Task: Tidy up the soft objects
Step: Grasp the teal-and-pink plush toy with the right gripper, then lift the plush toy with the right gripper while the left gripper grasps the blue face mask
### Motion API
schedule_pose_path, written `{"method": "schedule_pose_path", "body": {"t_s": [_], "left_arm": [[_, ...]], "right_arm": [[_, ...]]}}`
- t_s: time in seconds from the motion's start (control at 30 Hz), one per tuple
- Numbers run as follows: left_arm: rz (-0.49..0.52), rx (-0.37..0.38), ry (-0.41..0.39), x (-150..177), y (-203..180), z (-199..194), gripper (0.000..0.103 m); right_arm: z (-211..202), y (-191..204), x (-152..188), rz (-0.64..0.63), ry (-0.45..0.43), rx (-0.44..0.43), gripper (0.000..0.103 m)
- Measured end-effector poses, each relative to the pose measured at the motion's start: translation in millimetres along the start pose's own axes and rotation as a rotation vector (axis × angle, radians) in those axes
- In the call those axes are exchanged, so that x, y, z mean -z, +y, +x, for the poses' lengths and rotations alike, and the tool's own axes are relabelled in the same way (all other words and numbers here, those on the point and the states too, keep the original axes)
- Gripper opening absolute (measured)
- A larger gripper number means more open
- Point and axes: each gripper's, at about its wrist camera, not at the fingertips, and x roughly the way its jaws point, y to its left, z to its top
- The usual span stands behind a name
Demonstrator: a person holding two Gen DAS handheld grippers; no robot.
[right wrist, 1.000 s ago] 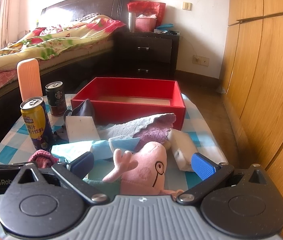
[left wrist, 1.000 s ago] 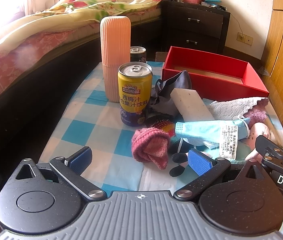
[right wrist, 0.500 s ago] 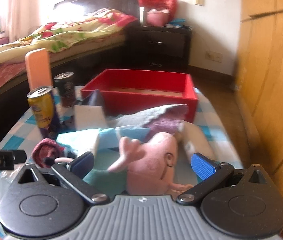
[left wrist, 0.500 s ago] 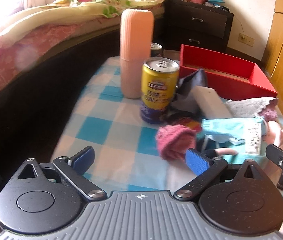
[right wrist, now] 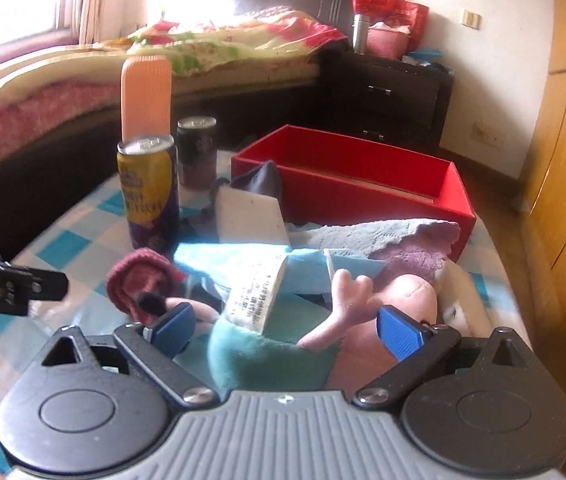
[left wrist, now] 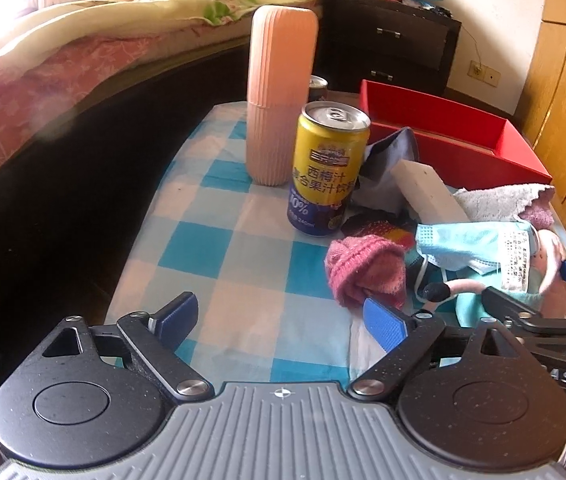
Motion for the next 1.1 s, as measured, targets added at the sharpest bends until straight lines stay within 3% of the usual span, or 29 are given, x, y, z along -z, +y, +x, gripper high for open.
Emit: {"method": "schedule_pose_path", "body": {"t_s": [0.23,0.33,0.4,0.53,0.6,0.7,0.73,0.77,0.93,1.1], "left_arm": [[-0.005,0.031,0.018,1.8,-1.2,3.2,0.088],[-0.004,0.037,0.023,2.3,-0.5,4.1,0.088],[-0.002,0.047,0.024,2.2,-0.8,4.3,0.088],[0.001,0.053,0.024,2.5,-0.6,4.2,0.088],[-0.004,0.056,0.024,2.0,0.6,4.1,0.088],[0.003,0.050,0.013,1.4,0.1,2.6,0.089],[0.004,0.050,0.010,1.5,-0.2,2.3,0.089],[0.002,0.054,0.010,1.4,-0.2,1.8,0.089],[0.001,0.071,-0.002,-0.9,-1.4,-1.6,0.089],[0.041,0.112,-0.017,-2.9,-13.8,-1.2,0.089]], "right_arm": [[8.5,13.9,7.9,-0.168,-0.010,0.059,0.071],[9.4,12.1,4.8,-0.180,-0.013,0.026,0.071],[13.2,12.7,4.9,-0.205,-0.018,0.024,0.072],[24.8,27.8,17.4,-0.388,0.010,0.078,0.080],[24.5,30.0,20.9,-0.409,0.001,0.092,0.079],[22.7,28.0,18.4,-0.410,0.006,0.069,0.068],[21.7,26.4,16.8,-0.399,0.008,0.061,0.058],[21.0,24.4,15.2,-0.388,0.011,0.059,0.055],[6.4,10.5,10.0,-0.320,0.014,0.012,0.048],[-24.0,-21.3,-0.5,-0.131,0.015,-0.070,0.046]]}}
